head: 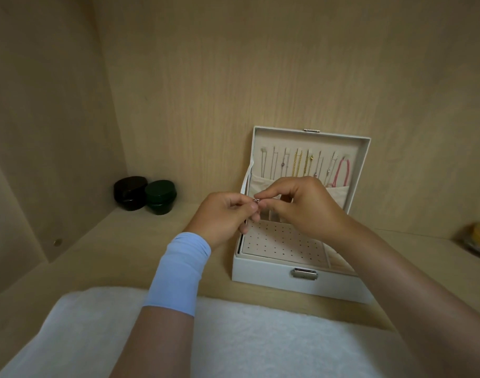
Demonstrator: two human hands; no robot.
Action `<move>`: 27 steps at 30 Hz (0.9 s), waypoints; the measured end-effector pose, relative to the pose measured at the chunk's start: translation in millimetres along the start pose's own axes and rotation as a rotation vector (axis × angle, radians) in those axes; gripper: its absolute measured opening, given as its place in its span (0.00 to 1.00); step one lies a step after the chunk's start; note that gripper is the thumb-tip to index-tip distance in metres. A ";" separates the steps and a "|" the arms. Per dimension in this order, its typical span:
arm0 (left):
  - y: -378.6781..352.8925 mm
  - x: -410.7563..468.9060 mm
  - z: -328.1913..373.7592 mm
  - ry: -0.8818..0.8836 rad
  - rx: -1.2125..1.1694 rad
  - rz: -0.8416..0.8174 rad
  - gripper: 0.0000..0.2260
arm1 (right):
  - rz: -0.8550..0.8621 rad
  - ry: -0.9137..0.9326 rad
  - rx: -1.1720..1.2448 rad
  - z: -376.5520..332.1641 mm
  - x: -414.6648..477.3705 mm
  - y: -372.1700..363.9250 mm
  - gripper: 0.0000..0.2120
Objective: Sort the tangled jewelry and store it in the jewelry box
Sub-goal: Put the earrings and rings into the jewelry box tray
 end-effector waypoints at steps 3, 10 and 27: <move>2.5 0.0 -7.8 0.011 0.098 0.036 0.08 | 0.021 -0.015 0.037 5.7 -2.9 -6.6 0.03; -0.2 2.5 -23.9 0.059 0.296 0.062 0.08 | 0.027 -0.021 -0.438 18.4 -1.8 -25.0 0.04; -3.3 4.6 -25.3 -0.020 0.384 0.103 0.09 | -0.228 -0.069 -0.509 12.2 5.1 -26.4 0.06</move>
Point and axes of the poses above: each hand's wrist, its own x-axis towards the middle knuckle, its own y-axis out of the back of the hand, z = x × y, the point moved 2 cm from there along x, towards the middle knuckle, and after that the axes turned 4 degrees about x, right-handed, at the moved point
